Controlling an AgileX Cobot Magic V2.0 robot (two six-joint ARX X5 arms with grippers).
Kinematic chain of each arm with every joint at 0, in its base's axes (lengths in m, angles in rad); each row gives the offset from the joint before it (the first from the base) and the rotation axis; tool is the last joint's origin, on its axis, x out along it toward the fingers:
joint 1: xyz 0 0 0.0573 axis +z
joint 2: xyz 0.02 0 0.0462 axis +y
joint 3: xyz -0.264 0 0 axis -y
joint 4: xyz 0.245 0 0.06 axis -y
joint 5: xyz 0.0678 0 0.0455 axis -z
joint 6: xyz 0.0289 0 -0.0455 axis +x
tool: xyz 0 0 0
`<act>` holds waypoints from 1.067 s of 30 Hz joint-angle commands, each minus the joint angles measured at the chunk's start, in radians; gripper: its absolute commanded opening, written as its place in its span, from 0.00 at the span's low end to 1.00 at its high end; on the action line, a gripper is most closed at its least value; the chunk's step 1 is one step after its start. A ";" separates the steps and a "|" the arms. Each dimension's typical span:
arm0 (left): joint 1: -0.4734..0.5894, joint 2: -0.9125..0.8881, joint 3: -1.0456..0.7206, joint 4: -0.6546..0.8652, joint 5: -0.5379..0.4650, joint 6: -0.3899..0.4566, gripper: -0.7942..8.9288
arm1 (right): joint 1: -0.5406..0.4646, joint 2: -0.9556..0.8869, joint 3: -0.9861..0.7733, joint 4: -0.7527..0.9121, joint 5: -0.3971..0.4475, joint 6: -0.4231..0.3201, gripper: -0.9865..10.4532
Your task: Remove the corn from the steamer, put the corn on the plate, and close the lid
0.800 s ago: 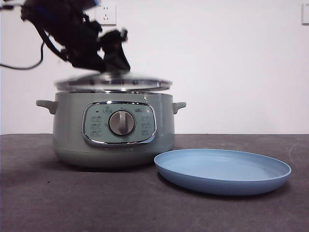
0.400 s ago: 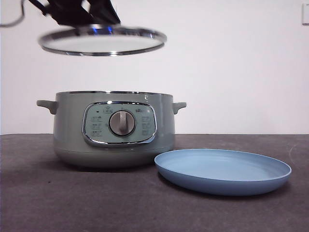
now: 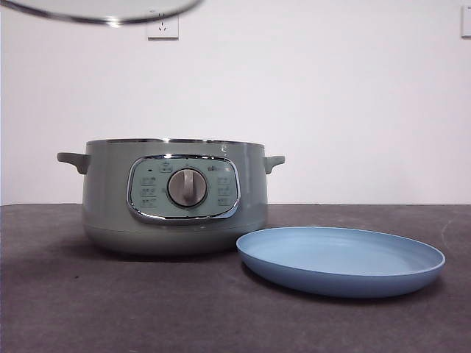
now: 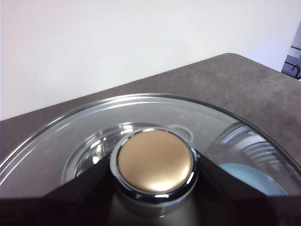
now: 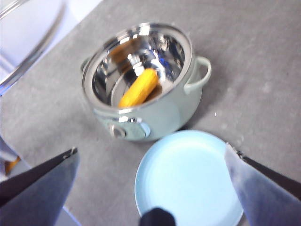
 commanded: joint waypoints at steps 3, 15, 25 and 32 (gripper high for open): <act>0.001 -0.145 0.005 -0.085 -0.002 -0.030 0.07 | 0.060 0.056 0.003 0.096 0.003 0.101 0.63; 0.000 -0.323 0.005 -0.328 -0.008 -0.052 0.07 | 0.369 0.333 0.034 0.413 0.243 0.269 0.63; 0.000 -0.370 0.005 -0.377 -0.001 -0.063 0.07 | 0.518 0.718 0.342 0.420 0.434 0.276 0.63; 0.000 -0.378 0.005 -0.393 0.000 -0.063 0.07 | 0.536 1.009 0.626 0.365 0.479 0.278 0.63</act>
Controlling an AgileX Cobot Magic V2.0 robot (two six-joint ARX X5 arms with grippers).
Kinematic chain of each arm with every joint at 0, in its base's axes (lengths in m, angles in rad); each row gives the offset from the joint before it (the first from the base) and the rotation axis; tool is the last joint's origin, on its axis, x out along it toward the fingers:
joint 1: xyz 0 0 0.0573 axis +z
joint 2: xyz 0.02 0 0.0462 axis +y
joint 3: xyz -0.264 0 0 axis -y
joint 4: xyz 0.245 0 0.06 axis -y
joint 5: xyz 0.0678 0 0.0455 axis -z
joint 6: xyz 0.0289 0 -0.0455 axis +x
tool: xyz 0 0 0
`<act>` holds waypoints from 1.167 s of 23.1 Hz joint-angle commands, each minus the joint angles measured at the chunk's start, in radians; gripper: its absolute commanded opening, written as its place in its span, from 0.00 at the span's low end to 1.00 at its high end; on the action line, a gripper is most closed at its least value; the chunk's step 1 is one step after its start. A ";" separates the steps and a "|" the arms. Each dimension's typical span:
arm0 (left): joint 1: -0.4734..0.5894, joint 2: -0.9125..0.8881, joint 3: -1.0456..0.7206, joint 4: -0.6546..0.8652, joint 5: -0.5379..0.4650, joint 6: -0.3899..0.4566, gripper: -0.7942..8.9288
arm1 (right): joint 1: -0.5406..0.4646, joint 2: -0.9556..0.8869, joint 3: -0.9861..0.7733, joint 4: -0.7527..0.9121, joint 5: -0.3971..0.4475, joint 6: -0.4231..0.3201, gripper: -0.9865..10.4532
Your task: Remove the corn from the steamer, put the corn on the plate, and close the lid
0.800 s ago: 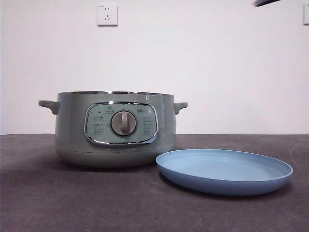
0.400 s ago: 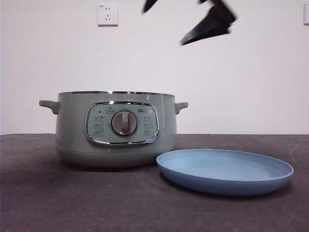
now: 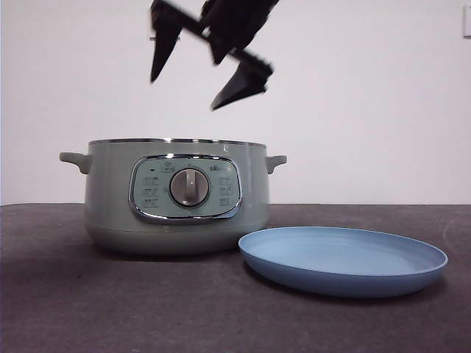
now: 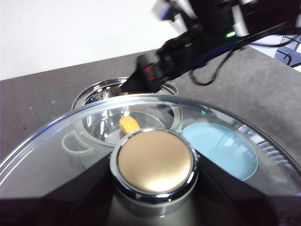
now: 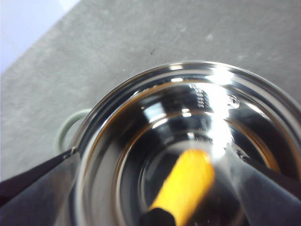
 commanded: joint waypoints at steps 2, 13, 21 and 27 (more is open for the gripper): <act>0.000 -0.012 0.005 0.049 0.007 -0.010 0.07 | 0.003 0.137 0.094 -0.007 0.034 0.014 0.63; 0.000 -0.013 0.005 0.007 0.007 -0.001 0.07 | 0.008 0.274 0.101 -0.011 0.085 0.014 0.63; 0.000 -0.014 0.005 -0.003 0.007 0.006 0.07 | 0.016 0.320 0.101 -0.072 0.103 0.014 0.60; 0.000 -0.014 0.005 -0.011 0.007 0.013 0.07 | 0.024 0.340 0.101 -0.088 0.103 0.013 0.24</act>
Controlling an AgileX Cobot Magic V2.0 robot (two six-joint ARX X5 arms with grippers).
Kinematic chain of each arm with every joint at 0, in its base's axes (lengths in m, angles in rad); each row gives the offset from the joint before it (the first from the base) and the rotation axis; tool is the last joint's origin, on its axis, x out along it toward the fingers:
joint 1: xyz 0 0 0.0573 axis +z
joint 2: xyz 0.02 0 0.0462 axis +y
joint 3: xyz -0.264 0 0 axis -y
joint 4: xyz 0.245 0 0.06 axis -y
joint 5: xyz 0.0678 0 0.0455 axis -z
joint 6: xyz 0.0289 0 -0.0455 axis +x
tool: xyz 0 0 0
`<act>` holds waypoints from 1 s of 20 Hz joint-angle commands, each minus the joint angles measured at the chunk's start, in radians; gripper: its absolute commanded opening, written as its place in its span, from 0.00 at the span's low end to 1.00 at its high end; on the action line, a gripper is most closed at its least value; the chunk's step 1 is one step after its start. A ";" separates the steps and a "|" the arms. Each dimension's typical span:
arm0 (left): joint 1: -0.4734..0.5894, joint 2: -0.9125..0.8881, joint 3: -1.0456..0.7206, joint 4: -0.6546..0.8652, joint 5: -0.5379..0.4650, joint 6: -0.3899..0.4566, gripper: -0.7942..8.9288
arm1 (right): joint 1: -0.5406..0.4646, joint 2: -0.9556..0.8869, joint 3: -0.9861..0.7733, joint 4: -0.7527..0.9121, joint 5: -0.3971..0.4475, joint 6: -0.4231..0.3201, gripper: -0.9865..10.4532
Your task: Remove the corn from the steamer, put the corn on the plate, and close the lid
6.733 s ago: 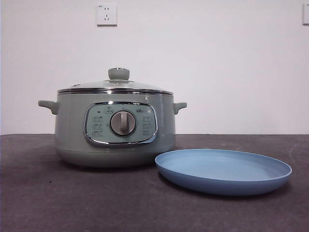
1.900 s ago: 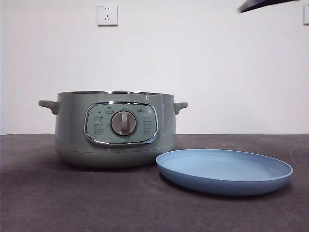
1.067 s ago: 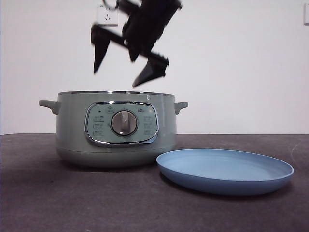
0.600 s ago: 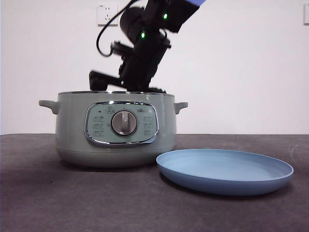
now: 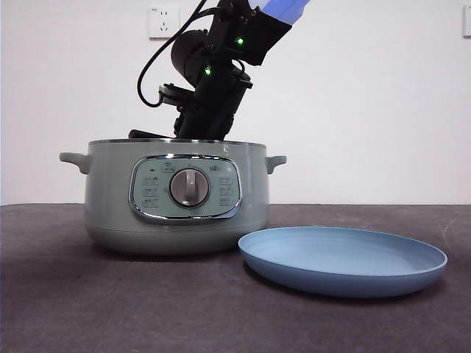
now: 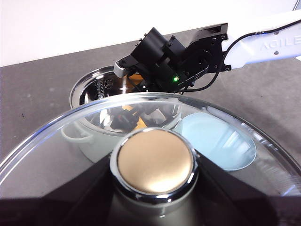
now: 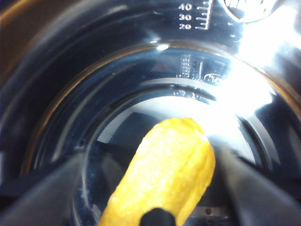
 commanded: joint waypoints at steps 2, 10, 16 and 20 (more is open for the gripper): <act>0.000 -0.012 0.005 0.041 0.007 0.008 0.07 | 0.005 0.034 -0.011 -0.022 -0.003 0.011 0.07; 0.000 -0.012 0.005 0.039 0.007 0.008 0.07 | 0.008 -0.178 -0.011 -0.006 0.005 -0.038 0.08; 0.000 -0.012 0.005 0.068 0.006 0.008 0.07 | 0.004 -0.520 -0.011 -0.251 0.121 -0.168 0.08; 0.000 -0.011 0.005 0.081 0.006 0.008 0.07 | -0.032 -0.665 -0.032 -0.400 0.180 -0.195 0.08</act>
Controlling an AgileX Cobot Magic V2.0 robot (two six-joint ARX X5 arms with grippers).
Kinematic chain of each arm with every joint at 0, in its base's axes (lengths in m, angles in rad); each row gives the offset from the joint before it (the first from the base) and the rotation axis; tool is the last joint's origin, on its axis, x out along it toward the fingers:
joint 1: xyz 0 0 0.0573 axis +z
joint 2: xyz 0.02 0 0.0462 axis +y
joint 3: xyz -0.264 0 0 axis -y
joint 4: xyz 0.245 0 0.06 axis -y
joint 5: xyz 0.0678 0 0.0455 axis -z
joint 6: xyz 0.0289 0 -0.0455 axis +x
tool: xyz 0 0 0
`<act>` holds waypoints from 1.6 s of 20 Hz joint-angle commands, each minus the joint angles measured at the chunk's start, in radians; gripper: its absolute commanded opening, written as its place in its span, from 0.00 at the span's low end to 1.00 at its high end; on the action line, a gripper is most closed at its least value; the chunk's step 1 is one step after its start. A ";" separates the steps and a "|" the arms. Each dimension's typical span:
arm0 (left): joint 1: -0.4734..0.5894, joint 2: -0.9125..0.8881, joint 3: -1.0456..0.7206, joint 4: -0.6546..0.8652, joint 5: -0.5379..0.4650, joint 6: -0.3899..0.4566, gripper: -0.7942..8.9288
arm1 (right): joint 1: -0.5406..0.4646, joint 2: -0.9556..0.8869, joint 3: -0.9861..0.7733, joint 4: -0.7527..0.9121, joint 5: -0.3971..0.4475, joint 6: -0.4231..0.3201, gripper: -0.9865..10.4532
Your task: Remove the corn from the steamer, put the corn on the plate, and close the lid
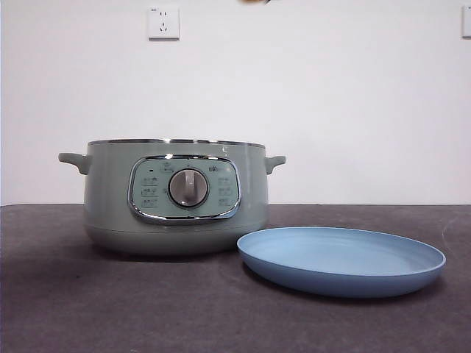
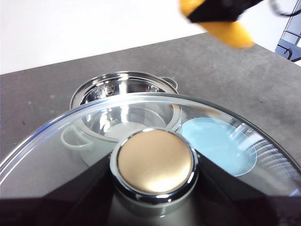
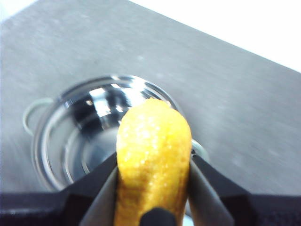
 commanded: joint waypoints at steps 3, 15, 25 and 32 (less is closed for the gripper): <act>0.000 -0.011 0.005 0.051 0.006 0.007 0.07 | -0.057 -0.135 -0.148 -0.027 0.002 -0.022 0.08; 0.000 -0.011 0.005 0.051 0.006 0.007 0.07 | -0.192 -0.344 -0.805 0.344 -0.173 0.053 0.08; 0.000 -0.011 0.005 0.050 0.005 0.007 0.07 | -0.206 -0.033 -1.019 0.752 -0.260 0.111 0.08; 0.000 -0.011 0.005 0.050 0.004 0.007 0.07 | -0.206 0.088 -1.020 0.788 -0.259 0.109 0.08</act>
